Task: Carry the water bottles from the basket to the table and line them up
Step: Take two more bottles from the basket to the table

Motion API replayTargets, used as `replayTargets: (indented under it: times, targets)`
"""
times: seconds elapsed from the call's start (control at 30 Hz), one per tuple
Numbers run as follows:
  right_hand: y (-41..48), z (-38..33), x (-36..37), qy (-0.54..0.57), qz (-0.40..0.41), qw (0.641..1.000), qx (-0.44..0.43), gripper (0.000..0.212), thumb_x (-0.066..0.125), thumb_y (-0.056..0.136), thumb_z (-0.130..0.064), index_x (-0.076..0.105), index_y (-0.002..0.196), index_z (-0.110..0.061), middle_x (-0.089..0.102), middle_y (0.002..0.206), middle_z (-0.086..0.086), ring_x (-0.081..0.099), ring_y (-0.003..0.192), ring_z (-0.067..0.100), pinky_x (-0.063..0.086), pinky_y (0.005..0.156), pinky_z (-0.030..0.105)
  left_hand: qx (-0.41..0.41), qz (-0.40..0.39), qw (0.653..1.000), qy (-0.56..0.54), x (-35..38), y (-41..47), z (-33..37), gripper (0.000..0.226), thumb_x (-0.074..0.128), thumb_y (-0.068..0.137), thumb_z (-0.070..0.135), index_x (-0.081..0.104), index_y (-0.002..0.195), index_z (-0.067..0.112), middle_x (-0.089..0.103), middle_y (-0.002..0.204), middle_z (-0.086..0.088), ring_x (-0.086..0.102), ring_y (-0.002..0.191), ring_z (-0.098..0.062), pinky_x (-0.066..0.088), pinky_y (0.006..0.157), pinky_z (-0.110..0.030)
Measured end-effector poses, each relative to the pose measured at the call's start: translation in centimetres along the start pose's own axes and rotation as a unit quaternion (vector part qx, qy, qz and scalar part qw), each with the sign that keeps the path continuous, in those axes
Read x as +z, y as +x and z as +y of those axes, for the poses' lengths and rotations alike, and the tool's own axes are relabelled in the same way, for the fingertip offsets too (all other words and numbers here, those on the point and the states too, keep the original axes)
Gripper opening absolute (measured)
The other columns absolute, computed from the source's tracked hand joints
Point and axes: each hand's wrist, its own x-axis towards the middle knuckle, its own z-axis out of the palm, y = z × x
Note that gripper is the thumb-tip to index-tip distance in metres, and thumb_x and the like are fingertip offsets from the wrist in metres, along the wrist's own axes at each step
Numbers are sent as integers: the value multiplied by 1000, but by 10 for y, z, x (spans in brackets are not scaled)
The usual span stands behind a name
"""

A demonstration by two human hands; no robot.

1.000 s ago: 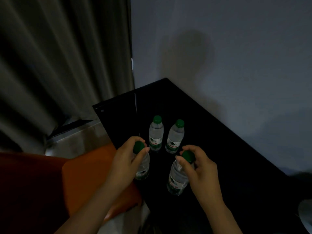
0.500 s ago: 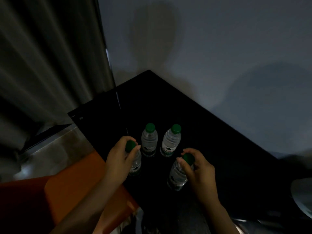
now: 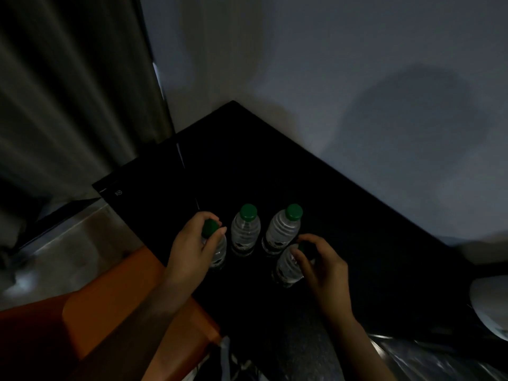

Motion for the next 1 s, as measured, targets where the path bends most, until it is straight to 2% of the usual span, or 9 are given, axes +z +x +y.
replayTargets:
  times: [0.1,0.3,0.43,0.63,0.7,0.77,0.83,0.9,1.0]
  targets:
    - [2,4,1,-19,-7,1000,6,27,64,86,-27,59,111,-31,66,101,-13,63,77,3,54,67,25,7,-2,1000,6,1,3,1,22,50,93,42,51,107,24,59,101,4,56,91,-5,47,75,-27]
    - [-1,-1,-3,-68,-16,998,-8,29,67,85,-20,57,108,-35,61,99,-22,62,89,-3,52,71,15,2,-2,1000,24,0,4,2,31,53,91,44,55,104,16,59,96,3,57,87,-6,41,69,-13]
    - [-8,-2,-5,-85,-21,996,-1,33,68,84,-17,55,107,-38,58,97,-27,60,92,-7,49,74,9,-5,-15,999,28,0,5,4,42,48,88,52,54,106,15,59,99,1,57,88,-10,44,72,-25]
    - [-12,-7,-10,-112,-60,992,13,37,70,83,-20,54,109,-41,56,97,-24,58,91,-6,45,75,6,-1,-29,997,65,-1,9,8,20,54,93,28,54,106,13,58,97,-3,55,85,-15,41,69,-22]
    - [-15,-8,-14,-117,-72,990,27,38,71,82,-24,57,116,-33,57,104,-20,59,95,-2,47,80,10,3,-35,997,73,-3,10,10,18,55,93,26,54,105,11,57,96,-3,54,81,-10,36,65,-12]
    - [-18,-7,-21,-124,-64,990,32,46,71,80,-32,58,123,-23,59,114,-11,60,101,4,51,86,19,-1,-45,996,72,-4,10,12,18,54,94,24,54,106,11,56,97,-2,52,79,-4,38,65,-10]
    - [-24,-7,-29,-143,-55,988,35,54,69,78,-37,55,127,-20,58,122,-6,59,107,7,51,90,25,2,-49,996,80,-5,10,12,19,53,94,28,53,106,13,56,98,-4,54,81,-11,42,68,-21]
    - [-30,-7,-36,-153,-41,986,54,56,73,78,-32,54,129,-18,58,125,-2,60,110,12,52,93,32,-5,-53,995,84,-7,12,13,20,53,94,29,53,106,14,56,98,-5,56,84,-18,42,69,-28]
    - [-37,-5,-44,-170,-37,982,68,46,74,78,-26,58,120,-19,61,114,-5,64,101,14,54,86,37,-25,-71,993,86,-10,14,21,24,55,94,26,53,114,13,57,108,-6,57,95,-21,46,77,-31]
